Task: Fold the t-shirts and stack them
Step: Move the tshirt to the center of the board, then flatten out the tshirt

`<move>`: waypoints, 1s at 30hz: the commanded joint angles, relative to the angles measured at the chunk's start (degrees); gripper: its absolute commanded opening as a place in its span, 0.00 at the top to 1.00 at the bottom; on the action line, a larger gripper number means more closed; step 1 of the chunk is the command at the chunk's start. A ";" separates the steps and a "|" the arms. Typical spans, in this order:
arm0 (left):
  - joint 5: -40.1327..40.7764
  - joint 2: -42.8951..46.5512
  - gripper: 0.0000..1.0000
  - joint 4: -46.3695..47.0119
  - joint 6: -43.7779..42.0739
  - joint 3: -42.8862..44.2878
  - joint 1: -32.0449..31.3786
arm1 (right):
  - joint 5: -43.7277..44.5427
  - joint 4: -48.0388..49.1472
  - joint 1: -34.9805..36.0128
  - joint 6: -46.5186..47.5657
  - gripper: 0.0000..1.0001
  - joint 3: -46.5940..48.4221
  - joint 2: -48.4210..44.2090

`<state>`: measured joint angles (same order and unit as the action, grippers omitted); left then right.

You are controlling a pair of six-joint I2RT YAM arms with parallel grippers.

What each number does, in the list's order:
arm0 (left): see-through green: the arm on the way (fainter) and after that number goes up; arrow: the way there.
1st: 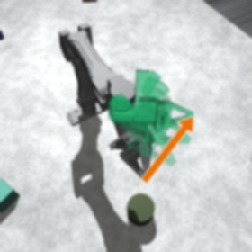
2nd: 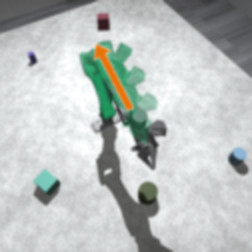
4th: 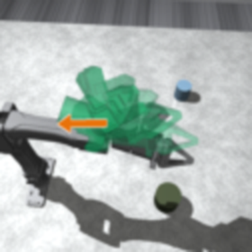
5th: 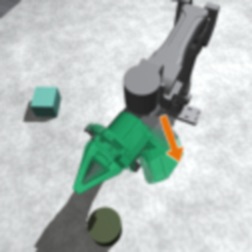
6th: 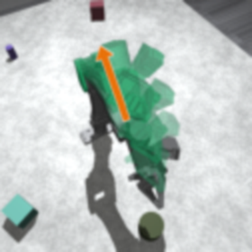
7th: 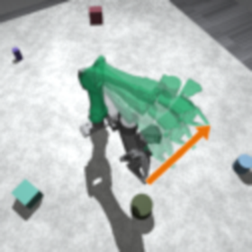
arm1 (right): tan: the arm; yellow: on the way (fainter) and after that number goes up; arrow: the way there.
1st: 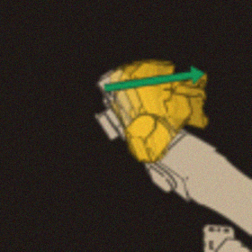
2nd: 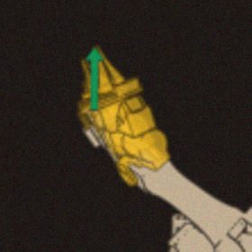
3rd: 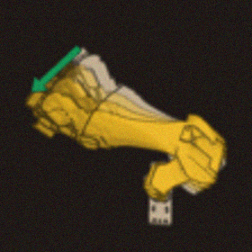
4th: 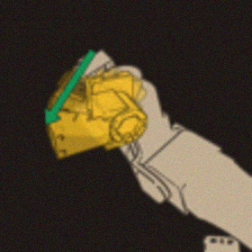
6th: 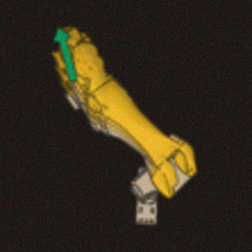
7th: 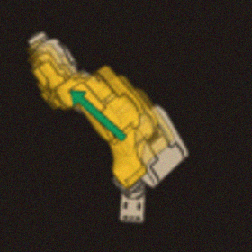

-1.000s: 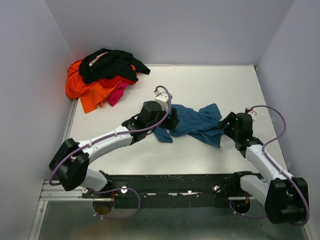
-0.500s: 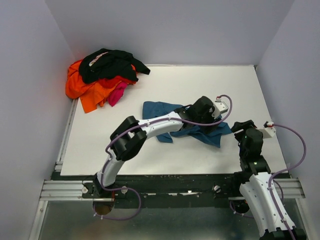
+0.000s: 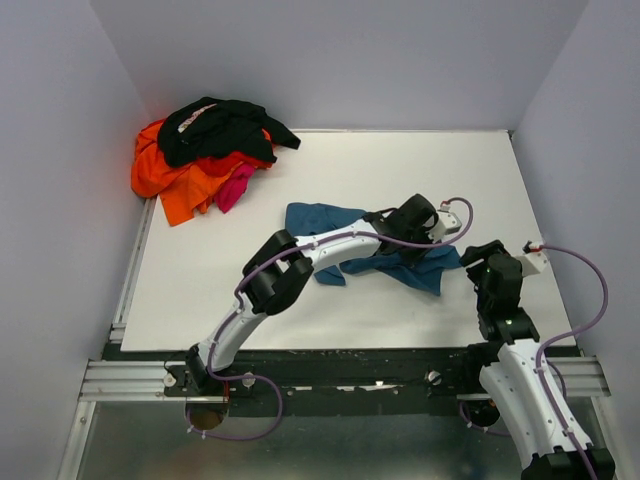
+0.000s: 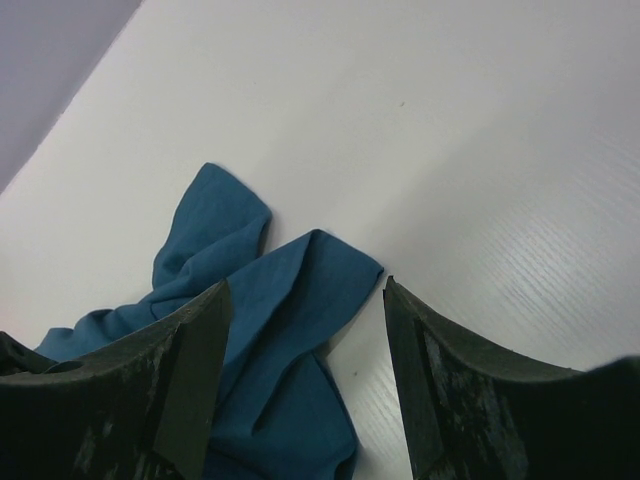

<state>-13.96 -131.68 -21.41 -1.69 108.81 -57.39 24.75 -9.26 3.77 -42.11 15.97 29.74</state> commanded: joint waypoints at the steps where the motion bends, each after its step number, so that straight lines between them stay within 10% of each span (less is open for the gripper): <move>1: 2.69 3.60 1.00 -0.83 0.02 0.01 -0.01 | 0.12 0.11 -0.08 0.53 0.30 -0.06 -0.56; 19: 25.62 30.59 1.00 1.90 15.31 -13.36 16.07 | -29.57 14.87 -0.08 9.67 0.30 2.84 18.59; 30: 33.20 39.83 1.00 11.48 20.76 -27.60 19.33 | -32.75 11.99 0.01 7.92 0.28 8.29 31.52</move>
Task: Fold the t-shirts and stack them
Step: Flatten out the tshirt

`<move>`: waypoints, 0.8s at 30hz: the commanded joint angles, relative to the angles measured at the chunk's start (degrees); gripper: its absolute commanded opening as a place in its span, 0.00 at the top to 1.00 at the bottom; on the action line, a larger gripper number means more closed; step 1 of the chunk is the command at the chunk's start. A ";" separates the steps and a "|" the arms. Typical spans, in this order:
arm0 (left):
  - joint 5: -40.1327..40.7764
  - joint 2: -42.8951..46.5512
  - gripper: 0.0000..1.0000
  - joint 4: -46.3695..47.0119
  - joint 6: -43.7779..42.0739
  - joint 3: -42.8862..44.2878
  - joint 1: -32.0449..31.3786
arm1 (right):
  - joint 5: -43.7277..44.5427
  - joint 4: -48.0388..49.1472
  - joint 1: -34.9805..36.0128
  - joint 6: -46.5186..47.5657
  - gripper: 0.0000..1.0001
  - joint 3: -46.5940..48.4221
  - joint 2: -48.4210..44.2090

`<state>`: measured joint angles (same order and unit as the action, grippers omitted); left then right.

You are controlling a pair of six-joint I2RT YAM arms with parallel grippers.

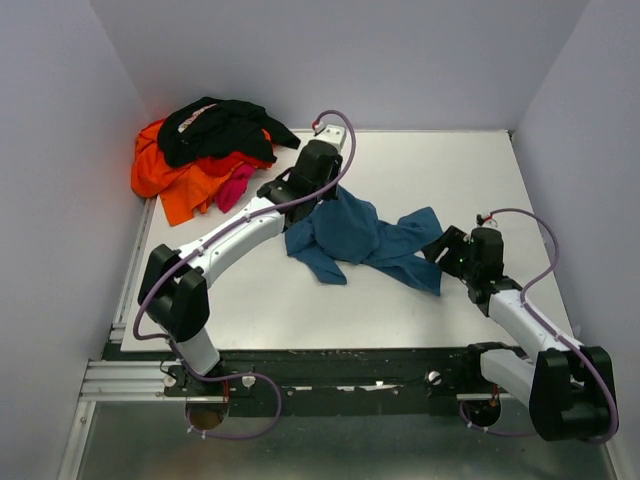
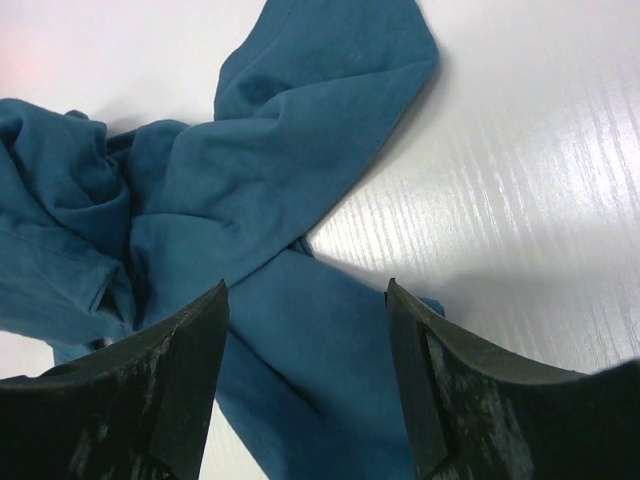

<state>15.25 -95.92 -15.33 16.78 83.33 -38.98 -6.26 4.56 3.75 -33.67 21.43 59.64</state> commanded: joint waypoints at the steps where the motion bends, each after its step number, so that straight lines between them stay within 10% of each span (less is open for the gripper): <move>1: 4.87 4.42 1.00 5.14 2.38 -2.21 0.93 | -1.39 -2.88 0.03 -0.87 0.27 3.00 1.28; 24: 9.46 18.48 1.00 5.13 2.21 -13.10 1.19 | 1.35 -39.54 -0.06 -21.78 0.25 -0.24 -24.21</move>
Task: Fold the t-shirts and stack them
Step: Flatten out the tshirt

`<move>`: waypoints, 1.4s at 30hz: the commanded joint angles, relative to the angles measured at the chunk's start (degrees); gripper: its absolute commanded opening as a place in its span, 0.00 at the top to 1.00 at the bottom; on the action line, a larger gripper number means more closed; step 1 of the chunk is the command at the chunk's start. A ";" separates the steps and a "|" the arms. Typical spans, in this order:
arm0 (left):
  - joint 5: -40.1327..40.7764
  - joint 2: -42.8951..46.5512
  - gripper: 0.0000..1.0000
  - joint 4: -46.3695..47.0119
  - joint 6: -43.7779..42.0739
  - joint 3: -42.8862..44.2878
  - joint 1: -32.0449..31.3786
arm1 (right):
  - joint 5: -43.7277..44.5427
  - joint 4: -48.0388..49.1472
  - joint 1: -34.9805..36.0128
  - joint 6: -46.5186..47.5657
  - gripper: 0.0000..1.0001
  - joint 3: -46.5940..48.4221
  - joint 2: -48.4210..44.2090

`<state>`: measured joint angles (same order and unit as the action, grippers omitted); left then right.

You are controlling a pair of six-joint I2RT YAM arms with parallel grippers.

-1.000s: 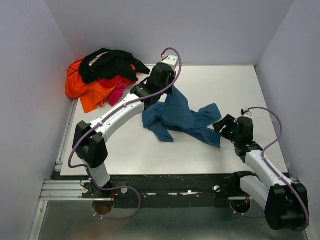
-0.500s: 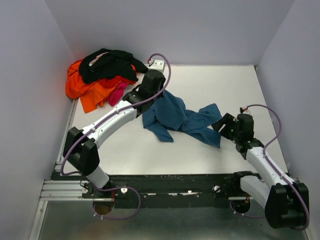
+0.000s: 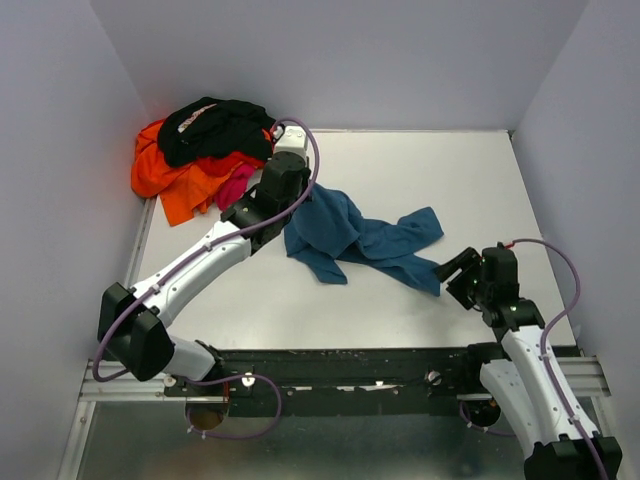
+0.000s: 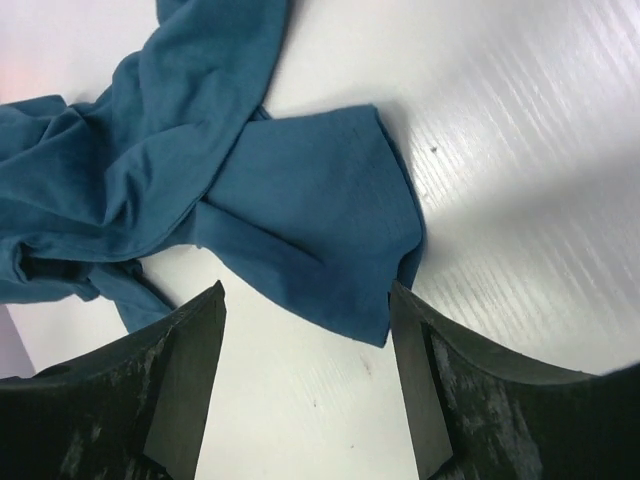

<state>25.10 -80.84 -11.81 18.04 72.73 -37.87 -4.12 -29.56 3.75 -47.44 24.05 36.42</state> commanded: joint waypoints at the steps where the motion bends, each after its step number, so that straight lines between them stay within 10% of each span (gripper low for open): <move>1: -0.84 4.02 1.00 1.88 1.20 -3.20 0.16 | -1.50 -4.72 -0.06 -9.58 0.25 -3.83 -1.18; 9: 1.44 7.01 1.00 1.71 0.42 -4.61 0.16 | -3.61 1.51 -0.06 -14.26 0.27 -9.02 -1.53; 17: 3.64 4.56 1.00 0.92 -0.55 -0.50 0.69 | -1.24 5.30 0.03 -11.19 0.98 -5.00 2.59; 25: 6.80 -8.18 1.00 -11.02 -1.87 23.22 5.34 | 2.52 -10.30 0.03 -4.50 0.99 9.25 5.51; 31: 7.86 -12.06 1.00 -17.97 0.15 32.65 8.86 | 2.63 -22.02 0.03 -6.78 0.99 3.12 -7.22; 34: 7.33 -9.61 1.00 -17.02 1.29 29.59 9.30 | -0.44 -24.05 -0.06 -8.72 0.92 -1.63 -13.99; 38: 1.99 -3.20 1.00 -11.23 3.48 19.76 9.39 | -1.50 -20.74 -0.06 -6.01 0.11 -4.45 -21.99; 42: -3.04 1.73 1.00 -5.51 5.60 9.82 9.30 | 1.29 -7.91 -0.06 3.56 0.10 -2.18 -17.82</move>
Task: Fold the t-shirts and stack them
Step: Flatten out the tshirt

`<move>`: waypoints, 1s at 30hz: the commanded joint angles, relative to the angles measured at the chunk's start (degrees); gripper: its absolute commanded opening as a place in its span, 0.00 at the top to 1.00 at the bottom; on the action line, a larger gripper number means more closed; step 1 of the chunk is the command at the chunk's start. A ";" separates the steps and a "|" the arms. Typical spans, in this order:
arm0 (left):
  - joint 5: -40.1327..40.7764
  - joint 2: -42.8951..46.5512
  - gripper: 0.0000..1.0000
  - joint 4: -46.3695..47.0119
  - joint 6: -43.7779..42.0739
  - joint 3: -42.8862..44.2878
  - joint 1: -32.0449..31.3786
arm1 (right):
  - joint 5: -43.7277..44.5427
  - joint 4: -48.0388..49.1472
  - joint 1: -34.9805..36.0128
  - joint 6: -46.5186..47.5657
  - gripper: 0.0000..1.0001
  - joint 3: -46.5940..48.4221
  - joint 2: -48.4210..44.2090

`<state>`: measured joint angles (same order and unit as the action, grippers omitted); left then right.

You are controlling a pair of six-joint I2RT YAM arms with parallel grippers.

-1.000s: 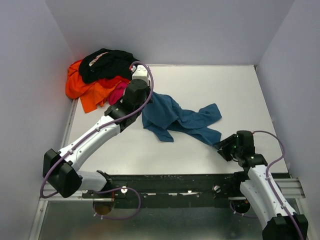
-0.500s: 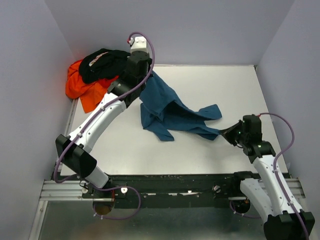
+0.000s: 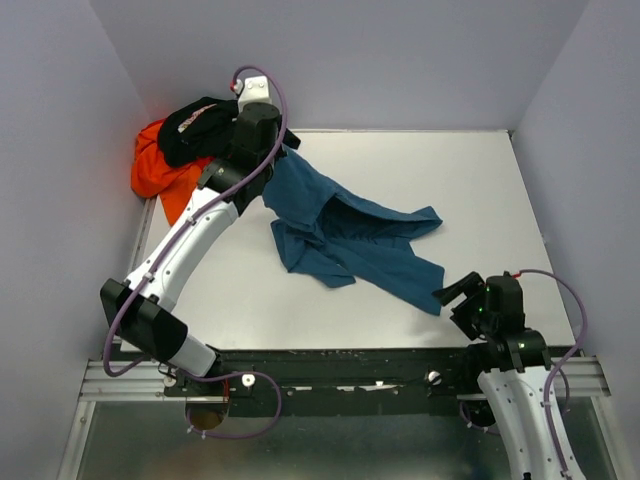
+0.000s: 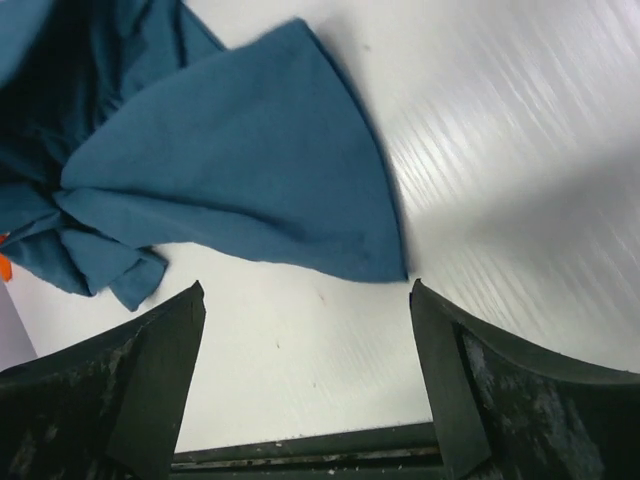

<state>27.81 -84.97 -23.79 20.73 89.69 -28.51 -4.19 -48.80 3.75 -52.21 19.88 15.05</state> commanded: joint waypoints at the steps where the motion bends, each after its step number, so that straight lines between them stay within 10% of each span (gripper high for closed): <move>1: -5.75 6.56 1.00 6.82 3.00 -8.29 -0.05 | 2.94 13.70 -0.06 9.91 0.11 3.05 7.06; 10: 2.86 9.03 1.00 4.02 0.80 -8.92 0.39 | 5.68 30.16 -0.06 14.60 0.12 14.65 41.35; 30: 3.92 14.57 1.00 11.31 3.79 -18.06 0.83 | -4.51 37.54 -2.52 -2.20 0.29 37.50 77.92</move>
<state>30.44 -71.18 -14.96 24.45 71.77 -28.05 -4.64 -13.80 1.39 -51.13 52.97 88.42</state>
